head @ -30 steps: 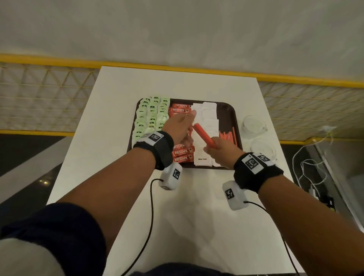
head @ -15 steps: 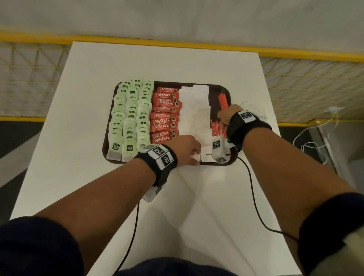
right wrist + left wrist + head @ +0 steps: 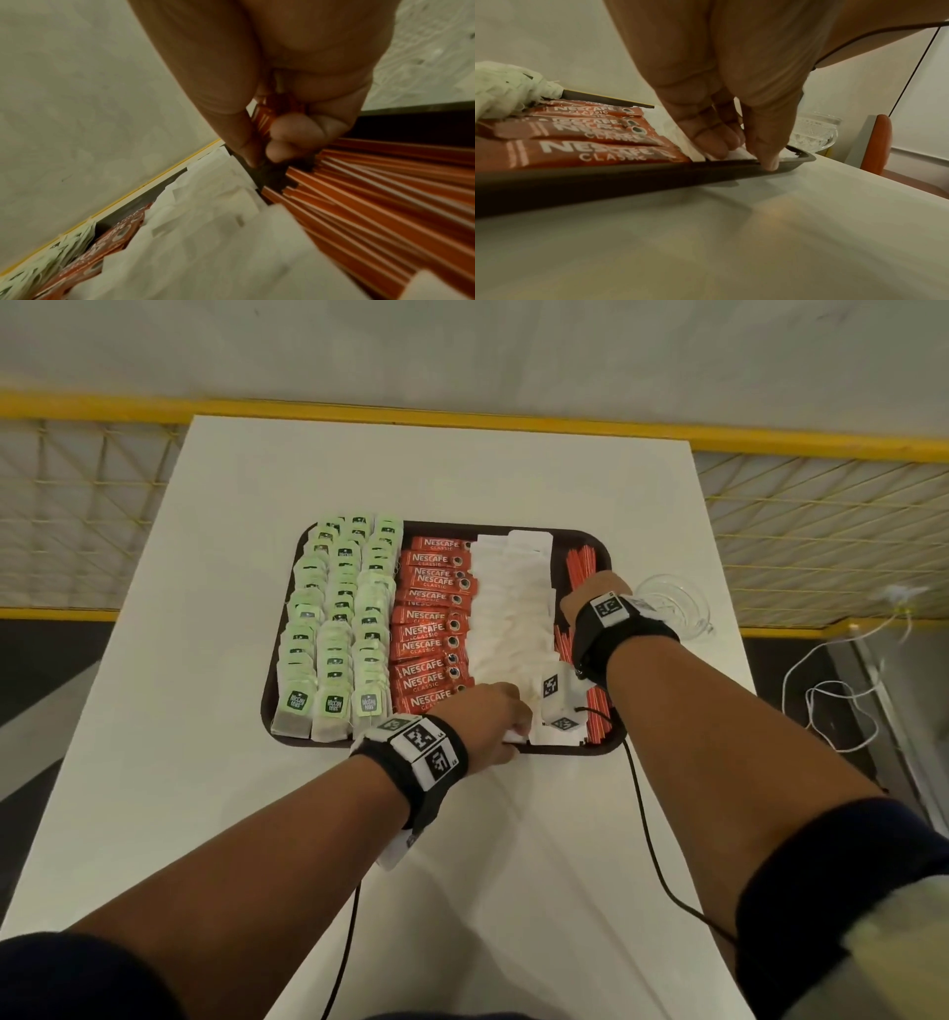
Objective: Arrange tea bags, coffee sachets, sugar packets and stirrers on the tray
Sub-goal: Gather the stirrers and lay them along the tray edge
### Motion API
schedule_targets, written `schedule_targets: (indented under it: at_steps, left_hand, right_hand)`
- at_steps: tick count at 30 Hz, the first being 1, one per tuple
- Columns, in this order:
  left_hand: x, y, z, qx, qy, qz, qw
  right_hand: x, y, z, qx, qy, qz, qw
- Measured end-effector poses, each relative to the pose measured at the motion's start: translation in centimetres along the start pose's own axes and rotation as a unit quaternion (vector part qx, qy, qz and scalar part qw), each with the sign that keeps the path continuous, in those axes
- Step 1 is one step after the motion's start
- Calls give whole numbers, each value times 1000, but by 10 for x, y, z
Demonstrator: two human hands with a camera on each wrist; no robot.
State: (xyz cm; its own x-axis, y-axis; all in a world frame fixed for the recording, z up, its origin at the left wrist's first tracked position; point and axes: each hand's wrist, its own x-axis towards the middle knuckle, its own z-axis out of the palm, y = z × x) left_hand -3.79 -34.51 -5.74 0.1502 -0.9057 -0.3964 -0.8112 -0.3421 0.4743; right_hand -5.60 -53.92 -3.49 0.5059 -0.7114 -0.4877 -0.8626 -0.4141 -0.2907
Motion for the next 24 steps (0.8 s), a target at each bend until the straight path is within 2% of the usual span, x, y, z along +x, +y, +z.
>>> schedule_targets:
  at_steps: [9,18,24]
  left_hand:
    - [0,-4,2,-14,18,8,1000]
    - [2,-4,5,1,24,13,1000]
    - [0,-2,6,28,36,20,999]
  right_hand:
    - [18,5,9,-28,74,6,997]
    - [10,3,7,-4,94,5,996]
    - [-20,15,0,11,102,-2,995]
